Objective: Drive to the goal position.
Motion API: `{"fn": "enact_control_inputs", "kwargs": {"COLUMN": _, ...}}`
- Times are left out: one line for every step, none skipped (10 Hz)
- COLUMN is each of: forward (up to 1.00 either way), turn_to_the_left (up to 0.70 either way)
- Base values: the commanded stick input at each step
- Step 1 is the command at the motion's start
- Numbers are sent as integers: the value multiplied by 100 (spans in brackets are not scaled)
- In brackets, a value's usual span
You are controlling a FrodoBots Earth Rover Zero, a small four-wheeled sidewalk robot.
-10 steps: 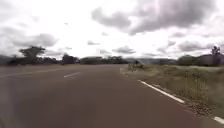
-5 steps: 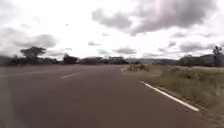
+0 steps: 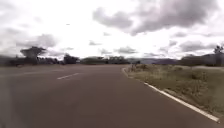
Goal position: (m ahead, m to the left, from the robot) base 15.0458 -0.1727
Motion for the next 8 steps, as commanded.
{"fn": "enact_control_inputs", "kwargs": {"forward": 69, "turn_to_the_left": 0}}
{"fn": "enact_control_inputs", "kwargs": {"forward": 69, "turn_to_the_left": 0}}
{"fn": "enact_control_inputs", "kwargs": {"forward": 69, "turn_to_the_left": 0}}
{"fn": "enact_control_inputs", "kwargs": {"forward": 69, "turn_to_the_left": 0}}
{"fn": "enact_control_inputs", "kwargs": {"forward": 69, "turn_to_the_left": 0}}
{"fn": "enact_control_inputs", "kwargs": {"forward": 69, "turn_to_the_left": 0}}
{"fn": "enact_control_inputs", "kwargs": {"forward": 69, "turn_to_the_left": 0}}
{"fn": "enact_control_inputs", "kwargs": {"forward": 69, "turn_to_the_left": 0}}
